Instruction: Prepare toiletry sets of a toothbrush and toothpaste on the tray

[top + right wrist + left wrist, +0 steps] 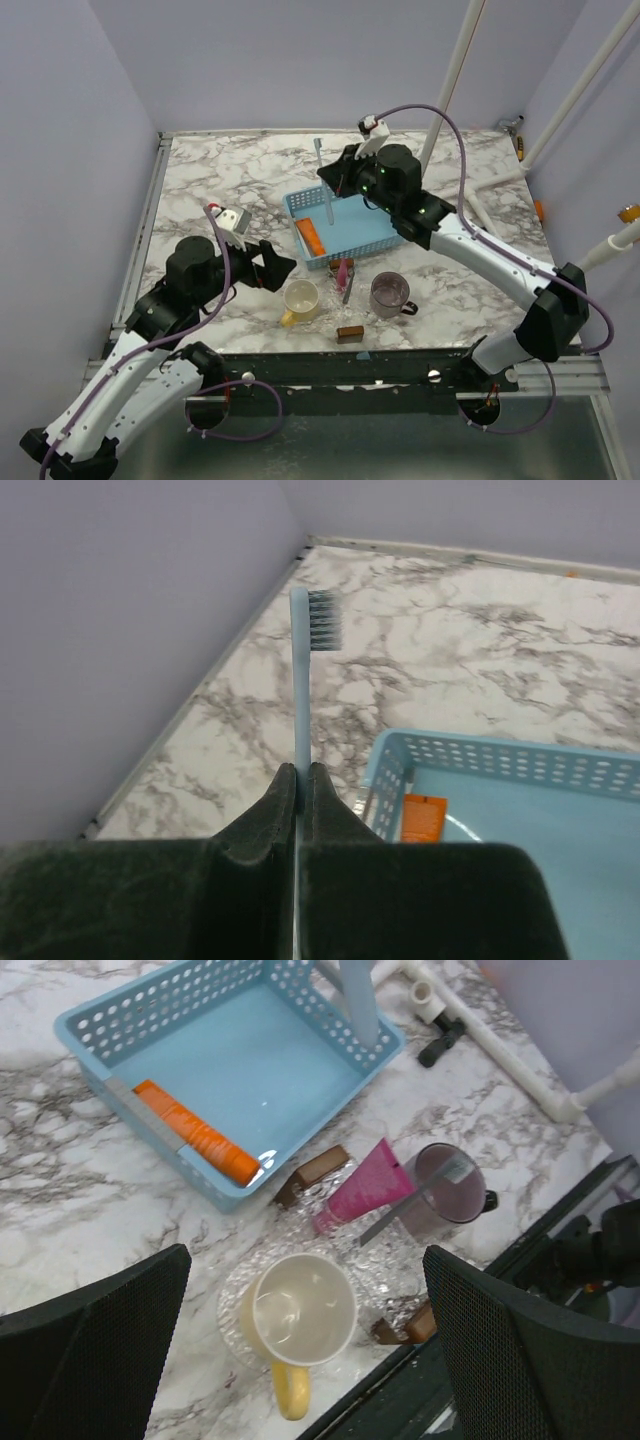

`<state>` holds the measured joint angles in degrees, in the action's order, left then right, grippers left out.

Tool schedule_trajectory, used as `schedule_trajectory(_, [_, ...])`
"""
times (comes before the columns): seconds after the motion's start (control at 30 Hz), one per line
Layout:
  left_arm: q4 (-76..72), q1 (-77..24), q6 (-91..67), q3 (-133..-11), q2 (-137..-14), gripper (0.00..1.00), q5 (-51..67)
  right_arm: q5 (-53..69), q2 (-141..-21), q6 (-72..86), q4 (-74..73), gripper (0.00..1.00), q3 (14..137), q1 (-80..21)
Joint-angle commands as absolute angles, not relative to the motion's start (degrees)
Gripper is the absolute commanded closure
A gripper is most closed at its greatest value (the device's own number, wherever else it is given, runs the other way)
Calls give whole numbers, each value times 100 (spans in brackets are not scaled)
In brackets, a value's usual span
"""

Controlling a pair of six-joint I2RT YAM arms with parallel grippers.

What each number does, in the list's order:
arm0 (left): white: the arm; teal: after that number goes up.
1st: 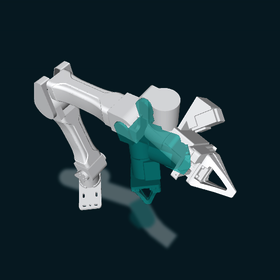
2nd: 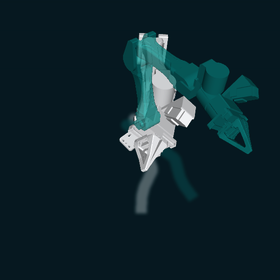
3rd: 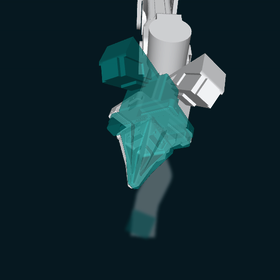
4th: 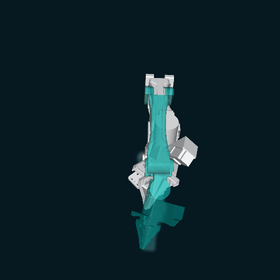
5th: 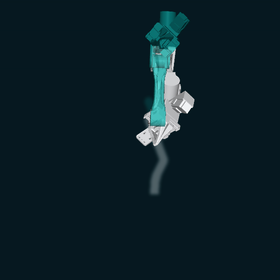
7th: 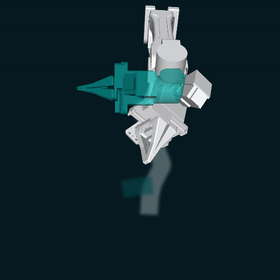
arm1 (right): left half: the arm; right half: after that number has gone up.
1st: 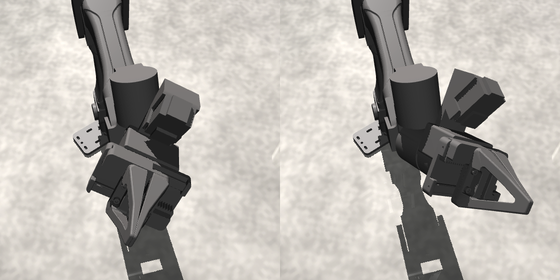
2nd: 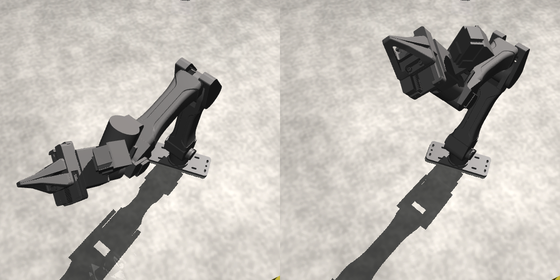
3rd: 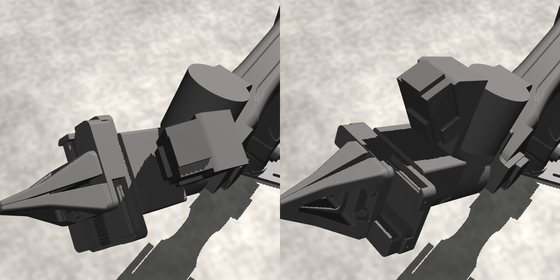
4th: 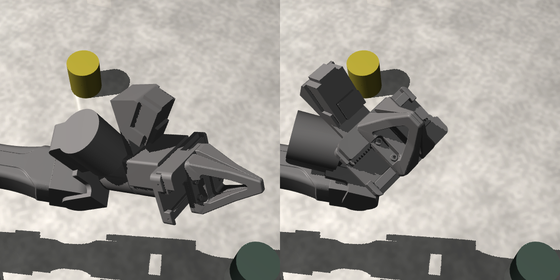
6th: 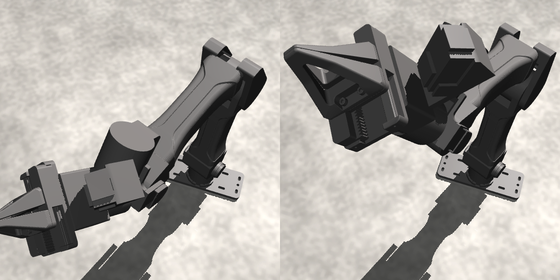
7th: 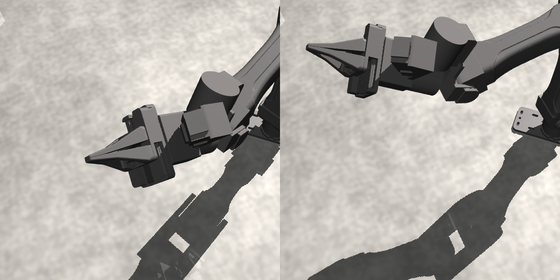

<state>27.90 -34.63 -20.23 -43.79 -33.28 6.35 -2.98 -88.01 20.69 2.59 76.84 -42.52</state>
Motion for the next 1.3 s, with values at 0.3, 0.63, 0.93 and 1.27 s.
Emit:
schedule_trajectory(0.3, [1102, -3476, -3473, -4843, -3735, 1, 2847, 2245, -7573, 4101, 2329, 99, 6589, -4261])
schedule_trajectory(0.63, [36, -3474, -4432, -4705, -3640, 1, 3644, 2852, -7471, 5594, 4259, 99, 6030, -4401])
schedule_trajectory(0.93, [-472, -3478, -4971, -4418, -3559, 10, 3968, 2558, -7461, 5894, 4981, 99, 5783, -4854])
schedule_trajectory(1.27, [-457, -3476, -5202, -4272, -3386, 35, 3965, 1891, -7396, 5384, 4659, 99, 5814, -5352])
